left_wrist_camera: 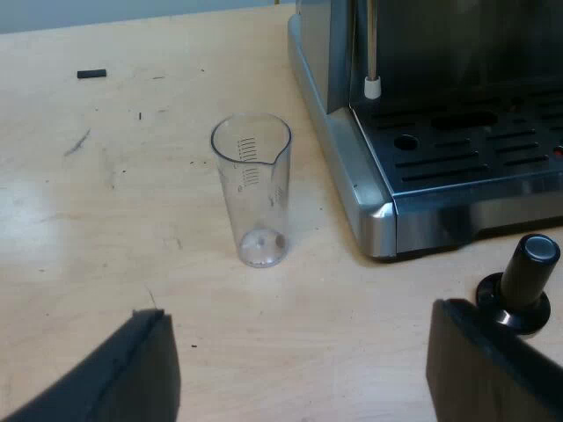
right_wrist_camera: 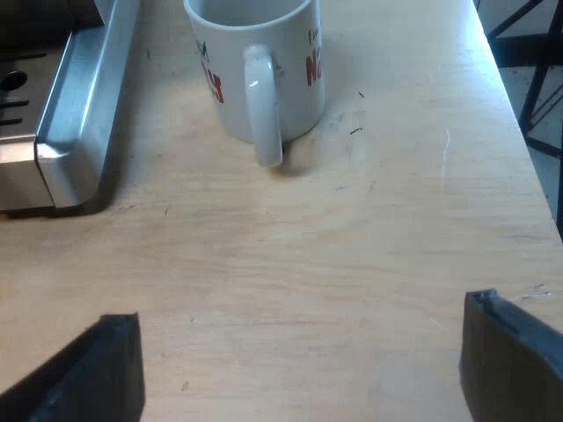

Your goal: Pour the beans into the coffee machine

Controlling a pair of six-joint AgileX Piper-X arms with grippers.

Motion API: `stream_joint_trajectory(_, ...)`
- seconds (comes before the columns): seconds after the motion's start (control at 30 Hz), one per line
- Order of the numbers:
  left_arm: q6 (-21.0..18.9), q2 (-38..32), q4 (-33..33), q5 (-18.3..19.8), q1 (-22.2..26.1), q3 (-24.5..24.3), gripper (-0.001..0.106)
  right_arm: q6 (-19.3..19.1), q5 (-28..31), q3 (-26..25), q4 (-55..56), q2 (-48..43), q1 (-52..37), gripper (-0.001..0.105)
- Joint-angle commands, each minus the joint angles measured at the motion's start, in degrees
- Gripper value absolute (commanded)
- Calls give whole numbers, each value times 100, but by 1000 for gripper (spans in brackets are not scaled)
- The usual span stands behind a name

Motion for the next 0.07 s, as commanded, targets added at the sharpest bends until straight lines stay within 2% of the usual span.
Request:
stream_joint_trajectory(0.03, -11, -225, -30, 11, 8, -21, 62, -28, -39, -18, -42, -262, -14, 79)
stream_joint_trajectory(0.07, -11, -225, -30, 11, 8, -21, 62, -28, -39, -18, -42, -262, -14, 79)
